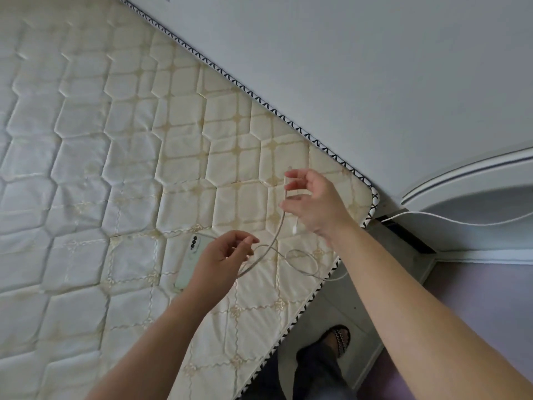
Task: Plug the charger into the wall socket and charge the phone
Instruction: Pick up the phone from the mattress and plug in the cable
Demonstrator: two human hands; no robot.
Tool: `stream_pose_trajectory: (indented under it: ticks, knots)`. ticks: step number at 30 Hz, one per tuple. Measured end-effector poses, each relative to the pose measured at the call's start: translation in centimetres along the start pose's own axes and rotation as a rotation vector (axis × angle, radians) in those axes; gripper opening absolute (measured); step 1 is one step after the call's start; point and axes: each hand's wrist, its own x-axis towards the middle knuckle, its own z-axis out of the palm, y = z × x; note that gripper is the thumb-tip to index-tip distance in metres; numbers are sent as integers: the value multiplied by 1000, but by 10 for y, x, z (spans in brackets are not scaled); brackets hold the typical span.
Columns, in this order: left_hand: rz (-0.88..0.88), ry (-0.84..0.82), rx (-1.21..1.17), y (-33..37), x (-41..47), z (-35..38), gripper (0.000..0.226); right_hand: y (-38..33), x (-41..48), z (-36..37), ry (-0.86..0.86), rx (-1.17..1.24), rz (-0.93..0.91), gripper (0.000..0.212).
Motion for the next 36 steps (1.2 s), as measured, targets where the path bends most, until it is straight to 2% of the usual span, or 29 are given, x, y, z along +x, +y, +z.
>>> stream_pose_trajectory:
  ticks: [4,8,10,12,14,17,19,23,25,27,29,32,34,36]
  knots:
    - [-35,47,-5,-19,26,-8,15,56,5,11,-92,-344,75,37]
    - [-68,13,47,-48,59,-13,12,119,24,17,-191,-541,239,30]
    - [-90,7,163,-70,77,-19,10,139,44,18,-155,-548,243,23]
    - [-120,26,248,-95,92,-28,10,155,69,20,-38,-570,228,18]
    - [-152,59,290,-120,102,-37,11,170,94,24,64,-655,218,32]
    - [-186,127,321,-153,108,-48,12,192,121,37,73,-807,232,47]
    - [-185,177,394,-172,109,-55,15,202,130,49,48,-872,206,40]
    - [-208,306,518,-207,103,-71,37,204,137,75,35,-903,-64,11]
    - [-247,364,540,-221,99,-77,48,197,138,93,-47,-859,-209,10]
    - [-283,388,566,-235,96,-79,57,192,133,110,-148,-795,-271,12]
    - [-298,402,598,-245,94,-77,63,197,123,123,-158,-758,-230,11]
    - [-332,400,531,-251,99,-77,66,211,109,128,-55,-759,-126,25]
    - [-372,352,476,-250,104,-82,63,216,106,126,5,-796,-107,28]
    - [-413,318,428,-246,107,-86,56,214,106,124,-21,-848,-99,23]
